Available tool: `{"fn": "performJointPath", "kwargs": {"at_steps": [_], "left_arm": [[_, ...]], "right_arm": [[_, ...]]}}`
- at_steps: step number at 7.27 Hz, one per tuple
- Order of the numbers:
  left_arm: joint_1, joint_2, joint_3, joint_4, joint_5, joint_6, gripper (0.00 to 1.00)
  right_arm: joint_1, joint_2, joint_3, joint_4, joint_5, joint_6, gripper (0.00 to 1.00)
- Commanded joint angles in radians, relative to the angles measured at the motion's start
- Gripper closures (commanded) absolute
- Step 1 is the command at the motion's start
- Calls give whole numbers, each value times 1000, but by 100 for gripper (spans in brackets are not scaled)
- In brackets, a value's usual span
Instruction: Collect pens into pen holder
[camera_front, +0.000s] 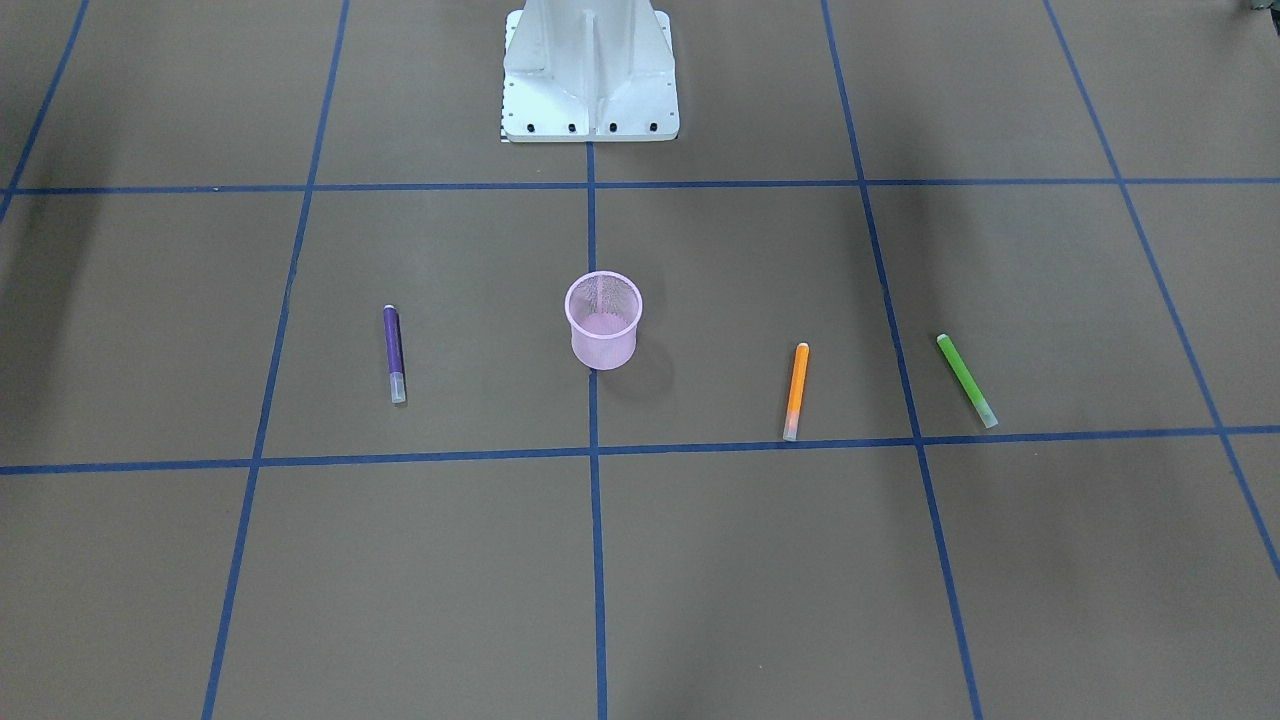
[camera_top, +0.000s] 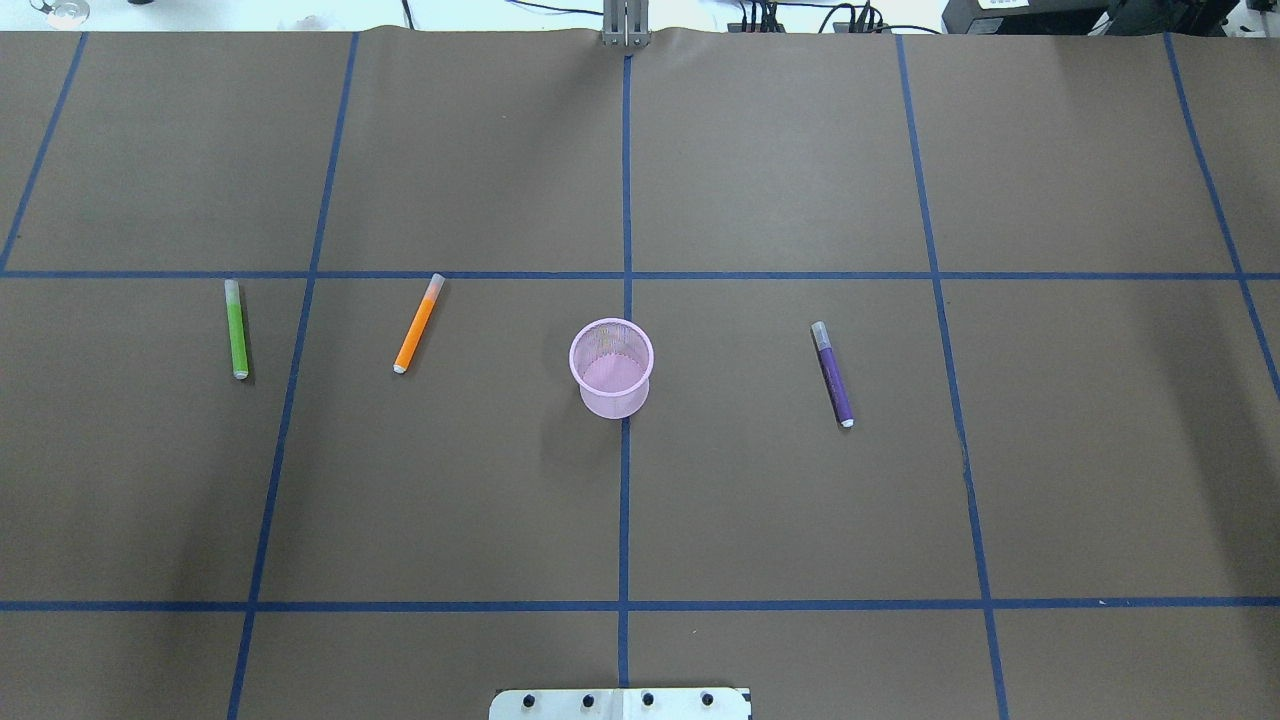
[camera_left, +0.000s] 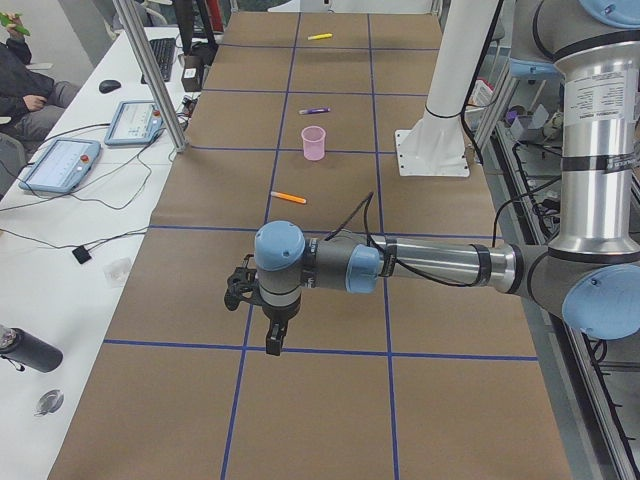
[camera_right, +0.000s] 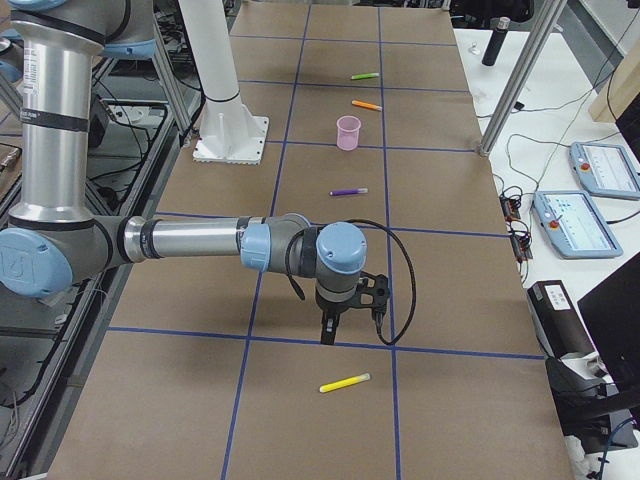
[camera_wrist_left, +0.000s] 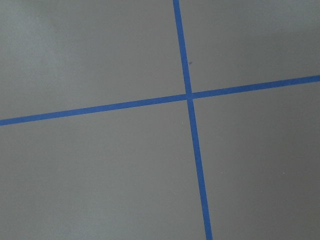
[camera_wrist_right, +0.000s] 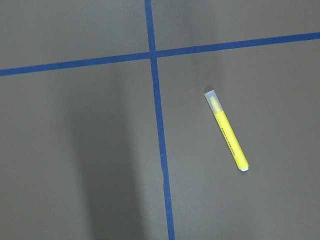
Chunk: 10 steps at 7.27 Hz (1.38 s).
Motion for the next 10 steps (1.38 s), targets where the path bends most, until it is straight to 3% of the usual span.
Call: {"fn": "performJointPath", "kwargs": {"at_steps": [1, 4, 6, 7, 10], "left_arm": [[-1, 3, -4, -2, 0, 0, 0], [3, -23, -27, -9, -11, 0, 0], [18, -47, -146, -17, -11, -112, 0], [85, -61, -181, -20, -11, -233, 0], [372, -194, -146, -63, 21, -869, 0]], "right_arm": [[1, 2, -1, -1, 2, -3, 0], [1, 6, 4, 1, 2, 1, 0], [1, 9, 13, 2, 4, 0, 0], [1, 23, 13, 1, 4, 1, 0], [1, 29, 37, 8, 4, -3, 0]]}}
